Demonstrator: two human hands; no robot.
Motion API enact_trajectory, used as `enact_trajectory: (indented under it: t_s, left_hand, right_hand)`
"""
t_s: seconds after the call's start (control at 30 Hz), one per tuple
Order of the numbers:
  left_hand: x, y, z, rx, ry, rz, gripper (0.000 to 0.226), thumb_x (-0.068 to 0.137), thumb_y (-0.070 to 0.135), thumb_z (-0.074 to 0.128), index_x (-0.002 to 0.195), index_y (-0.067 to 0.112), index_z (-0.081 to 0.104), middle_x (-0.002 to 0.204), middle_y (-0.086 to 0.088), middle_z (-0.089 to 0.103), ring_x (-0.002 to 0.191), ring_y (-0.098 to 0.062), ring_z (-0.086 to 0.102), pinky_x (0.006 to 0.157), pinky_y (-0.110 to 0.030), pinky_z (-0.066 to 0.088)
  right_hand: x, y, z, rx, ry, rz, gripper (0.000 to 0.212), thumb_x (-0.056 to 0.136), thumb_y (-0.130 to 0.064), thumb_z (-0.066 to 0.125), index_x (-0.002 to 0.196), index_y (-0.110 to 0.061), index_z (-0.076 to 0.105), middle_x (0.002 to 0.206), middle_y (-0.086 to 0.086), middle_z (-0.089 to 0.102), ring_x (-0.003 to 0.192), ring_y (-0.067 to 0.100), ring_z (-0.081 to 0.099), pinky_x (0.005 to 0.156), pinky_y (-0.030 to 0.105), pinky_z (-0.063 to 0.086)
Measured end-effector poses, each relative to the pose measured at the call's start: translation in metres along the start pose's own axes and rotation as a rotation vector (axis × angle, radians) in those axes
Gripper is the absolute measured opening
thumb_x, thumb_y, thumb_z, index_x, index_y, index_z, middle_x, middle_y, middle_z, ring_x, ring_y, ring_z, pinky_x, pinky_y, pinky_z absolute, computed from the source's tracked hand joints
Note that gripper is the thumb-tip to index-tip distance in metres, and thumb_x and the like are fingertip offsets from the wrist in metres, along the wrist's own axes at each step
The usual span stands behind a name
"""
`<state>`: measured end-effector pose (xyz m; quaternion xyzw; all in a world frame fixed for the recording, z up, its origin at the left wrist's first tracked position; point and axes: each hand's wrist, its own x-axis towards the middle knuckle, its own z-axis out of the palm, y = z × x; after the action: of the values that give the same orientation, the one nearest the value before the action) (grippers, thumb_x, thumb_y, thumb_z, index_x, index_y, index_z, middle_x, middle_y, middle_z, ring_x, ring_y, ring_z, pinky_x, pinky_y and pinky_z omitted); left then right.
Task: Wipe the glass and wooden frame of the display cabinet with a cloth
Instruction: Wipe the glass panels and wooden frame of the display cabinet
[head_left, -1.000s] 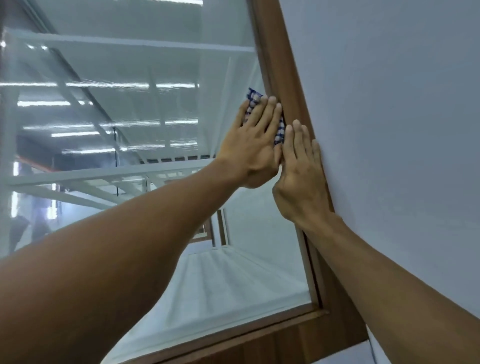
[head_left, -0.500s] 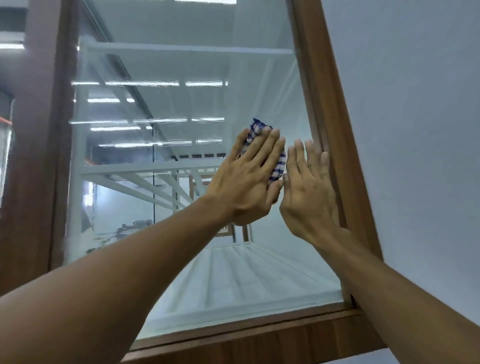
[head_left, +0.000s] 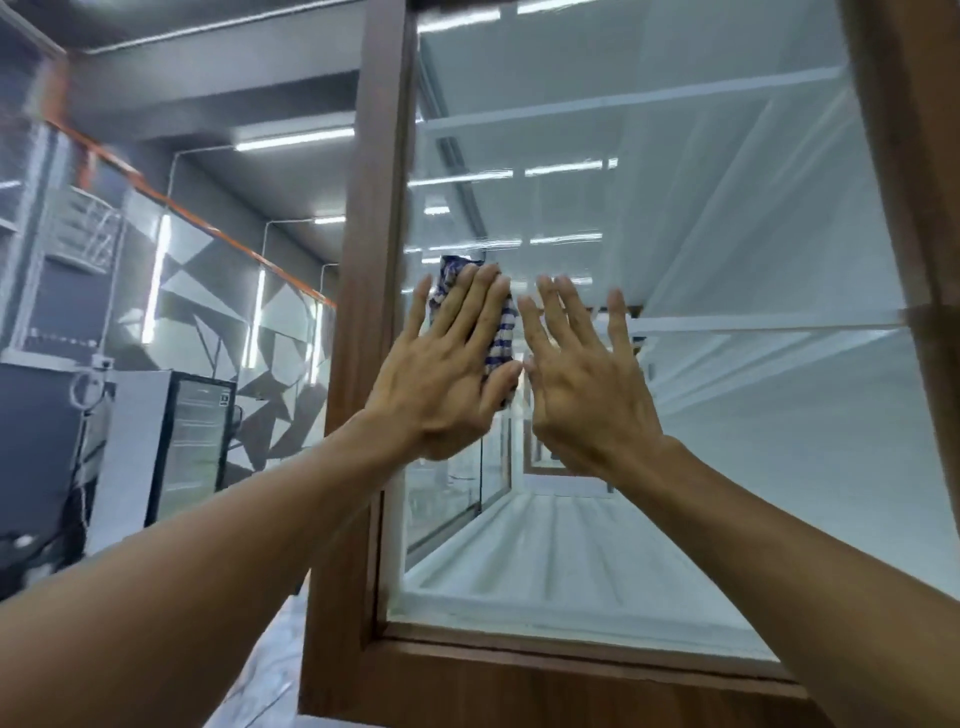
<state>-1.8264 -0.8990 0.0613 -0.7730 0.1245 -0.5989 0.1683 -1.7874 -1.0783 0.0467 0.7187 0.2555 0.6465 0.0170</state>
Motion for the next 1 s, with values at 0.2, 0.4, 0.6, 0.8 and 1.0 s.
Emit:
enact_trajectory:
  t_s: [0.2, 0.4, 0.6, 0.8, 1.0]
  left_hand:
    - [-0.042, -0.01, 0.009, -0.037, 0.011, -0.113, 0.077, 0.104, 0.054, 0.009, 0.163, 0.008, -0.01, 0.172, -0.01, -0.015, 0.158, -0.019, -0.018, 0.127, -0.051, -0.013]
    - [-0.004, 0.029, 0.012, -0.178, 0.047, -0.122, 0.079, 0.102, 0.054, 0.01, 0.163, 0.007, -0.011, 0.171, -0.012, -0.017, 0.158, -0.021, -0.02, 0.128, -0.044, -0.014]
    - [0.019, 0.083, 0.019, -0.173, 0.093, 0.112, 0.078, 0.102, 0.051, 0.015, 0.164, 0.006, -0.001, 0.172, -0.013, -0.008, 0.16, -0.024, -0.012, 0.129, -0.049, -0.003]
    - [0.065, 0.151, 0.012, -0.224, 0.057, 0.099, 0.077, 0.105, 0.05, 0.014, 0.162, 0.006, -0.012, 0.171, -0.015, -0.018, 0.158, -0.026, -0.02, 0.127, -0.05, -0.012]
    - [0.115, 0.219, 0.002, -0.194, 0.044, 0.163, 0.073, 0.107, 0.047, 0.014, 0.162, 0.006, -0.011, 0.171, -0.015, -0.016, 0.158, -0.027, -0.018, 0.127, -0.05, -0.013]
  right_hand:
    - [-0.004, -0.024, 0.013, -0.01, -0.002, 0.005, 0.062, 0.105, -0.035, 0.021, 0.161, -0.009, 0.015, 0.169, 0.014, 0.005, 0.158, 0.028, -0.001, 0.125, 0.061, 0.002]
    - [-0.017, 0.02, -0.002, 0.013, 0.048, 0.11, 0.065, 0.104, -0.039, 0.014, 0.16, -0.007, 0.012, 0.17, 0.011, 0.007, 0.158, 0.025, 0.001, 0.127, 0.053, -0.001]
    - [-0.042, 0.073, -0.022, 0.005, 0.068, 0.192, 0.066, 0.104, -0.039, 0.013, 0.161, -0.007, 0.007, 0.17, 0.009, 0.003, 0.158, 0.02, -0.003, 0.128, 0.051, -0.002]
    - [-0.071, 0.132, -0.04, -0.088, 0.086, 0.305, 0.066, 0.104, -0.041, 0.012, 0.161, -0.009, 0.011, 0.17, 0.01, 0.006, 0.158, 0.021, -0.001, 0.127, 0.054, -0.004]
    - [-0.114, 0.18, -0.06, -0.218, 0.121, 0.355, 0.058, 0.106, -0.035, 0.021, 0.161, -0.017, 0.023, 0.169, 0.017, 0.012, 0.158, 0.028, 0.002, 0.127, 0.053, -0.003]
